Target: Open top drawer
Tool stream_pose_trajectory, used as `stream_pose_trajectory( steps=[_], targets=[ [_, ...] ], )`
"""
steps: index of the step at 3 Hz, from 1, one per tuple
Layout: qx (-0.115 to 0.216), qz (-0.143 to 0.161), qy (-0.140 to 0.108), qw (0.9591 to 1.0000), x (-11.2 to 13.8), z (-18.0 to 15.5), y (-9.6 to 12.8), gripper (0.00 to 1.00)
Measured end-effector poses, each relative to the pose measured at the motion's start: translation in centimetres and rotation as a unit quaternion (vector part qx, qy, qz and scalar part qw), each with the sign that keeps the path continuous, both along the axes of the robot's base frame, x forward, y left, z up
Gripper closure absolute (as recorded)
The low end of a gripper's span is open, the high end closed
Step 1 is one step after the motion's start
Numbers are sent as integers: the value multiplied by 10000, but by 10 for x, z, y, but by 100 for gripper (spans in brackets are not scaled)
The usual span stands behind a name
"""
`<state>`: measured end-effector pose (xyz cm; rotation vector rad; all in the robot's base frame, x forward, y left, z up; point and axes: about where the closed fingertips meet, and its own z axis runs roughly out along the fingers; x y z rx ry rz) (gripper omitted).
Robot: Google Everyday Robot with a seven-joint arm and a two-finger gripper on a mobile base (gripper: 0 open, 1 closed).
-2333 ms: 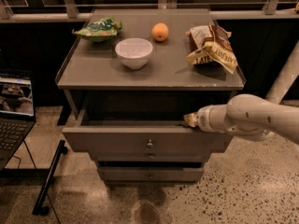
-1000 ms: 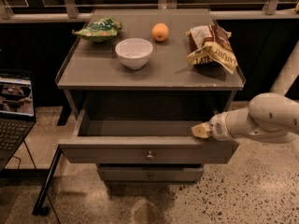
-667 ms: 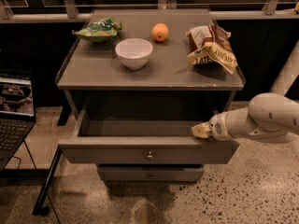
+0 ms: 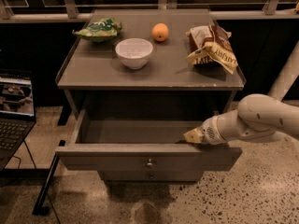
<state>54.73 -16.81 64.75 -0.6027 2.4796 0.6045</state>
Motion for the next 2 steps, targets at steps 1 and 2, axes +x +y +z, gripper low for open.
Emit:
stream_pose_trajectory(
  steps=[1,2],
  targets=[
    [157,323,191,9992,-29,-16,14,100],
    [157,323,191,9992,-28,-13,14,100]
  ],
)
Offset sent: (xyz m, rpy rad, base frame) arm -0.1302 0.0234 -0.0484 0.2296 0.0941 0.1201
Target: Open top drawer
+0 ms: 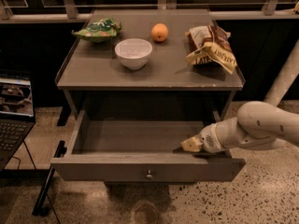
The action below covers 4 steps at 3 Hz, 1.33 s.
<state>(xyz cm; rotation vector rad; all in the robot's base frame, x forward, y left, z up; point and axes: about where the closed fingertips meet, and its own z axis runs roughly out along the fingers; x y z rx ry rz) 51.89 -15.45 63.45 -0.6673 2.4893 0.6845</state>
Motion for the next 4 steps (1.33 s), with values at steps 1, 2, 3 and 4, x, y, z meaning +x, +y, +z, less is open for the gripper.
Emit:
stream_pose_trajectory(
  steps=[1,2,3,4],
  targets=[
    [336,-79,-95,9994,-17,-2,0,100],
    [587,-153,-240,9979,-23,0,4,100],
    [779,-421,-556,9945,-23,12,0,100],
    [1009,-654,-784,9896,-27,27,-6,83]
  ],
)
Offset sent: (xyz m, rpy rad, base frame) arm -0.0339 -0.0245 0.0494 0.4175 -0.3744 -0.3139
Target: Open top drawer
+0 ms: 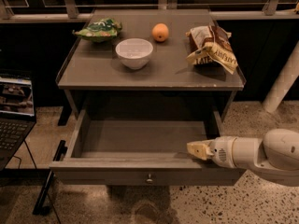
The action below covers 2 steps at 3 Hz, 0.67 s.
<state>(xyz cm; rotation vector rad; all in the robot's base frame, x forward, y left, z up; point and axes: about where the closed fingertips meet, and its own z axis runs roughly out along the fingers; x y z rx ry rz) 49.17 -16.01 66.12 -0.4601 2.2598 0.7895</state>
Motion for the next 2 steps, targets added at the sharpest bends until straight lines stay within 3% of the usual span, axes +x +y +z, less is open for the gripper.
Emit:
stream_pose_trajectory(
  steps=[2],
  targets=[
    [4,-5,12,10000,0,0,0,36]
  ],
)
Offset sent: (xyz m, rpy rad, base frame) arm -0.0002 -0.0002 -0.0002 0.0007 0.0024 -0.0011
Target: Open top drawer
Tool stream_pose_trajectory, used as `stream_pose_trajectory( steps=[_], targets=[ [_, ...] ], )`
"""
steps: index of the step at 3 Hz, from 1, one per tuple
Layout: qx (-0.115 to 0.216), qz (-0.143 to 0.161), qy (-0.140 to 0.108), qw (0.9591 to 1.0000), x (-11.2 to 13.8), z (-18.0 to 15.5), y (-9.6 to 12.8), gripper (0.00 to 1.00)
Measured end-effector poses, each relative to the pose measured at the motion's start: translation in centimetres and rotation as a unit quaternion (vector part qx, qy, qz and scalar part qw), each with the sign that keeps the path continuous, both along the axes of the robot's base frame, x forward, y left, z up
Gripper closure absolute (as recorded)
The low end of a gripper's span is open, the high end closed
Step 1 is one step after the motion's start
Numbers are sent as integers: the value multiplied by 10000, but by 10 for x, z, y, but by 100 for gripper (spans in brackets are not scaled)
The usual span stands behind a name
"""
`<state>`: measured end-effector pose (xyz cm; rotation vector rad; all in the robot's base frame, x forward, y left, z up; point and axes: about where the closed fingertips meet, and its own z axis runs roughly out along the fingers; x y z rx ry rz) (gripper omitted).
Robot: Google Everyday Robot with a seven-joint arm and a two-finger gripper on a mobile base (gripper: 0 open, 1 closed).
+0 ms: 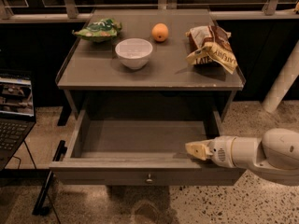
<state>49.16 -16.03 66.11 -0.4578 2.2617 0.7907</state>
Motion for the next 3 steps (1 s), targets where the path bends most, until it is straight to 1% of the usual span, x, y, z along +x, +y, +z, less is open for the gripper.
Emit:
stream_pose_trajectory(
  steps=[1,2,3],
  targets=[
    [0,0,0,10000,0,0,0,12],
    [0,1,0,10000,0,0,0,0],
    [0,1,0,10000,0,0,0,0]
  ],
)
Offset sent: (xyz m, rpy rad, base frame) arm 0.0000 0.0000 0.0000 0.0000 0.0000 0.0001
